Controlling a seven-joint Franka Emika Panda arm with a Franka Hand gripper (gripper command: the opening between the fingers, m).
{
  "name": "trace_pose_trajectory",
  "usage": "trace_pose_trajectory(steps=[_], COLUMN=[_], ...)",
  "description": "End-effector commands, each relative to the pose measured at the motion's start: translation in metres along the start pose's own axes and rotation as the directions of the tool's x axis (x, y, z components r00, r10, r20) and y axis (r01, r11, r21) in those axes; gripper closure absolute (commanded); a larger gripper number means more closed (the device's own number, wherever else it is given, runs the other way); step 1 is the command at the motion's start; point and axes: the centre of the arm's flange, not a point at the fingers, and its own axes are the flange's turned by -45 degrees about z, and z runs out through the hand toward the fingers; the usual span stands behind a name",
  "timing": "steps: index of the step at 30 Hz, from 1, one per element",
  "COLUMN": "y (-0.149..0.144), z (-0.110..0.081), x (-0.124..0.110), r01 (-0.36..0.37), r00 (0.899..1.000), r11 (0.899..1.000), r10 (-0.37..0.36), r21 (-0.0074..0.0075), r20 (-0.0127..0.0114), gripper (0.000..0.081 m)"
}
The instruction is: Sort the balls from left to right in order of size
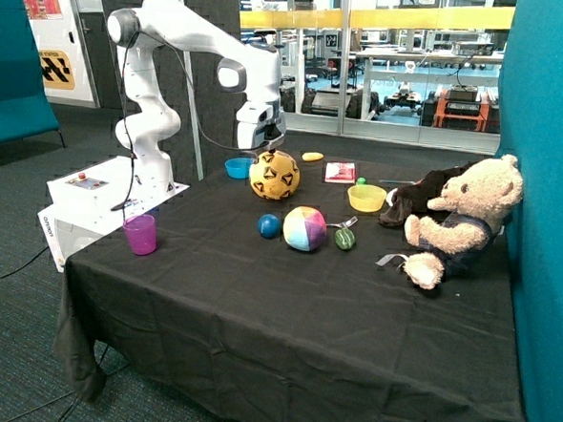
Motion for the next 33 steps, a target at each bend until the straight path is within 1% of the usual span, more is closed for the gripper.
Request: trace_pose_trajectory(steps=[1, 7, 8, 9, 10, 17, 27, 30, 33], y=[0.032, 0.053, 0.056, 0.061, 0.065, 0.09, 0.109, 0.114, 0.116], z=[0.006, 0.011, 0.012, 0.012, 0.013, 0.02, 0.038, 0.048, 0.053], x=[0.002, 0.002, 0.003, 0.005, 0.006, 0.015, 0.014, 0.018, 0.021], r01=[-0.044, -0.076, -0.074, -0.054, -0.084, -0.108, -0.108, -0.103, -0.1], r00=[0.999, 0.997, 0.997, 0.999, 0.996, 0.994, 0.994, 0.995, 0.995], r11=[0.999, 0.997, 0.997, 0.999, 0.996, 0.994, 0.994, 0.995, 0.995], r10=[0.044, 0.076, 0.074, 0.054, 0.084, 0.108, 0.108, 0.103, 0.1], r21=[0.0001, 0.0, 0.0, 0.0001, 0.0, -0.0001, -0.0001, -0.0001, -0.0001], r20=[0.0032, 0.0032, 0.0032, 0.0032, 0.0032, 0.0032, 0.0032, 0.0032, 0.0032], gripper=[0.0123, 0.0116, 0.0116, 0.0116, 0.0113, 0.0111, 0.0112, 0.0107, 0.0106])
